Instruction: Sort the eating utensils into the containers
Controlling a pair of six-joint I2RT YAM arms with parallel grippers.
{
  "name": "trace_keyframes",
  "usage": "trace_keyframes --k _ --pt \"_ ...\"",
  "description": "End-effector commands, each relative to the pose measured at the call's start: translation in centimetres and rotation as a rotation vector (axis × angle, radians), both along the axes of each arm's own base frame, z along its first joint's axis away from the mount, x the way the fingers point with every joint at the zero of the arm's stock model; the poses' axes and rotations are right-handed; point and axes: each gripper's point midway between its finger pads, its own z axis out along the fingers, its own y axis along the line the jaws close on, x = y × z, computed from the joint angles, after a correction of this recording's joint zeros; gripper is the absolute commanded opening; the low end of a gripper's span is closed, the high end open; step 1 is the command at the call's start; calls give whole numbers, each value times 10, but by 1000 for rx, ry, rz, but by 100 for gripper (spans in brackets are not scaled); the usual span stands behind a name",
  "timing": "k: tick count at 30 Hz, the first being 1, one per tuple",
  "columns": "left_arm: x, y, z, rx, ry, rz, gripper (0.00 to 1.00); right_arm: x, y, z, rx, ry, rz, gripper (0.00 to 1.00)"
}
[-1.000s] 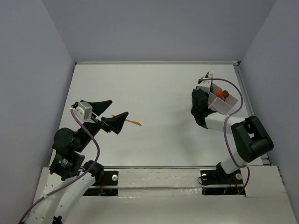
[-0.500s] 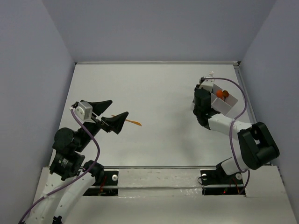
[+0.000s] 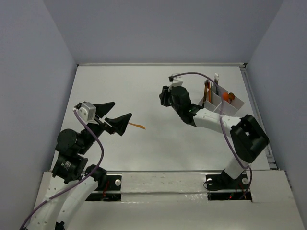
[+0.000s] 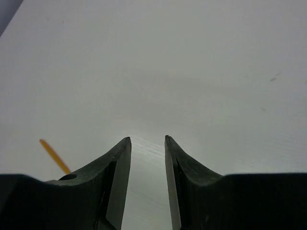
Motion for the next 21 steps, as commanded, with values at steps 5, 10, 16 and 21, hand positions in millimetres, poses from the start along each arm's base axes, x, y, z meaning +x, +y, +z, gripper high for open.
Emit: trace_keyframes --k 5,10,16,21 --pt "8 4 5 -15 -23 31 99 -26 150 -24 132 156 348 40" --pt "8 2 4 -13 -18 20 99 -23 206 -54 101 259 425 41" --pt "7 0 4 -15 -20 8 99 -31 247 -84 124 330 431 42" --pt "6 0 4 -15 -22 7 99 -27 269 -117 143 410 415 42"
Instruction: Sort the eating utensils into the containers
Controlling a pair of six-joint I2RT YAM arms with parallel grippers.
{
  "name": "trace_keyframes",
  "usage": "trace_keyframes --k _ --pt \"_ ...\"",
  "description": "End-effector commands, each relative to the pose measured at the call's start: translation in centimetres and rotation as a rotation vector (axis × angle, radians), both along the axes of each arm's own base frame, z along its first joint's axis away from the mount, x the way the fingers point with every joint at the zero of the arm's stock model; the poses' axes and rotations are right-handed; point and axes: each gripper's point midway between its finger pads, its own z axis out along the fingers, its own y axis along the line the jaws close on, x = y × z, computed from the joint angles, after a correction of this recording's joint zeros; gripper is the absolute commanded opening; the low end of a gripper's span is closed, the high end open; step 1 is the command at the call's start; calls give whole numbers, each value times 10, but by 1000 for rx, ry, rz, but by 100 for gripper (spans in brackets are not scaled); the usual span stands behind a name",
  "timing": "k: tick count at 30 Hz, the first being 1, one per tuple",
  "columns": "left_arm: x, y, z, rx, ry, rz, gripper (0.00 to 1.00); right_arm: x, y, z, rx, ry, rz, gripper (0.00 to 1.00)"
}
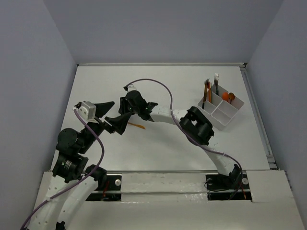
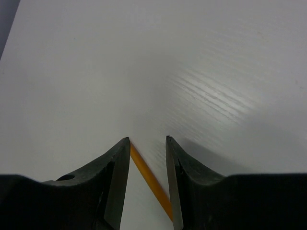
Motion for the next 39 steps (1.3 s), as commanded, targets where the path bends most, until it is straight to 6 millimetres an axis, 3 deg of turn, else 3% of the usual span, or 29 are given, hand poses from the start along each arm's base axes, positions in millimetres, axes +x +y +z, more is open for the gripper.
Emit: trace_keyframes --k 1,2,5,15,16,19,23,30,34,39 --pt "1 -2 7 -18 -31 -13 99 -4 24 -10 33 83 -3 42" --pt "1 -2 7 -20 -31 -13 99 -13 35 -17 44 108 41 42" --pt "0 -3 7 -19 -32 -16 99 -22 43 -27 33 136 74 42" --pt "-1 -3 8 -21 -37 -19 99 -56 41 -59 -13 207 172 40" --pt "-1 -3 8 -21 -37 -19 99 -67 40 -62 -17 224 198 40" --pt "-1 -3 8 -20 -38 -19 99 -74 36 -64 -25 231 218 39" --pt "-1 -3 7 -21 -35 -21 99 -97 28 -68 -57 241 265 38" --pt "0 -4 7 -20 -34 -22 99 -122 2 -65 -107 230 326 37" --pt "-1 -4 8 -23 -34 -25 99 -122 -17 -64 -152 201 300 37" --pt "1 -3 7 -22 -32 -20 99 -119 -19 -60 -160 171 294 37"
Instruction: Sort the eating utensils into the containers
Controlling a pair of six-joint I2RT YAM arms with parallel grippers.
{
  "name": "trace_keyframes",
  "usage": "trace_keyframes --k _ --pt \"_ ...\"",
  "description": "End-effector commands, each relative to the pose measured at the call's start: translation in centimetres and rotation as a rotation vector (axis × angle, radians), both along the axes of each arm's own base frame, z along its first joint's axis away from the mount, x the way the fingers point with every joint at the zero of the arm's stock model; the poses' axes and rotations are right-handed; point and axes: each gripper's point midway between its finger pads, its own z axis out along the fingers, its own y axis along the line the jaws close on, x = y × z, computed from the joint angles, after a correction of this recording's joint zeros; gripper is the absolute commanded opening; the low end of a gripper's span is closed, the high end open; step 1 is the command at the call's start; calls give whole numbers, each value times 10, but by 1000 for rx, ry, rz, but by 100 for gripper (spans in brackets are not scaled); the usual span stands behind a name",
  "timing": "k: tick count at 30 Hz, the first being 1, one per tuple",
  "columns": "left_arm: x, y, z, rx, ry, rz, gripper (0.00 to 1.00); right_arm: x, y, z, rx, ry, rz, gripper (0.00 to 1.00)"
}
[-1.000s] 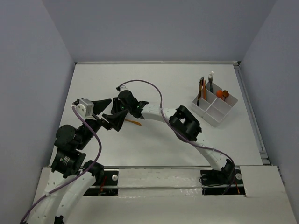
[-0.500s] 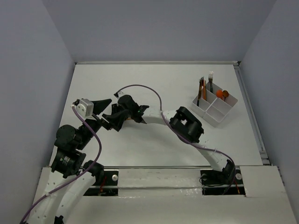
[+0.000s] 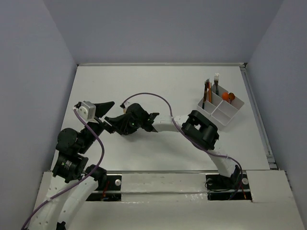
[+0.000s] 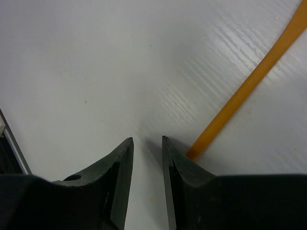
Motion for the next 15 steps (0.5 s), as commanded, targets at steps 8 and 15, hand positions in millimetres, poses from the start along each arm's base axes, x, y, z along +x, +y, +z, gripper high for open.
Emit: trace_keyframes --k 8,15 --pt "2 -3 6 -19 -29 -16 99 -4 0 21 -28 -39 46 37" --pt "1 -3 7 -21 -35 -16 99 -9 -5 91 47 -99 68 38"
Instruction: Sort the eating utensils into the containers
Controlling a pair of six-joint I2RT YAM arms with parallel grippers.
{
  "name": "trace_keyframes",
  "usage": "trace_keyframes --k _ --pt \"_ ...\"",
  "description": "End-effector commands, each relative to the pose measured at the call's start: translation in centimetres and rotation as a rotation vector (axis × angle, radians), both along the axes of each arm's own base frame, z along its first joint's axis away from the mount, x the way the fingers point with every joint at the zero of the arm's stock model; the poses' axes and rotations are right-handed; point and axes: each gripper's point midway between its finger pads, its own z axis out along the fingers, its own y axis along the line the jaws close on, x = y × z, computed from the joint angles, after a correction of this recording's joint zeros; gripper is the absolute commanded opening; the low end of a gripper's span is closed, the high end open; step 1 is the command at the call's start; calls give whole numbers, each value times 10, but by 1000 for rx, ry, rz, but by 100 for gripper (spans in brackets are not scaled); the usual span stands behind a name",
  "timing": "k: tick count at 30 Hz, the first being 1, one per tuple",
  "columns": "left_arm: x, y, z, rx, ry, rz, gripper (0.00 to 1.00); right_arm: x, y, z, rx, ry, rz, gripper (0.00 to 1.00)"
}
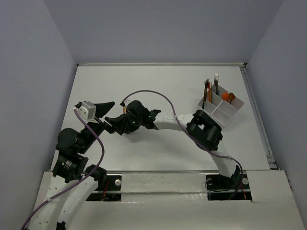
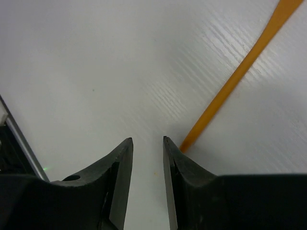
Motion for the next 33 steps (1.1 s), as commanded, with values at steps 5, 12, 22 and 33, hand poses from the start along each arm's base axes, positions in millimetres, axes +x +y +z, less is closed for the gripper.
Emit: trace_keyframes --k 5,12,22,33 --pt "0 -1 9 -24 -41 -10 99 34 -14 67 -70 -197 -121 40" --pt "0 -2 9 -24 -41 -15 99 71 -26 33 -283 -256 -248 42" --pt "-1 -2 9 -25 -42 -15 99 80 -4 7 -362 -281 -217 45" --pt "0 -2 8 -23 -39 -15 99 68 -34 -51 -584 -311 -196 28"
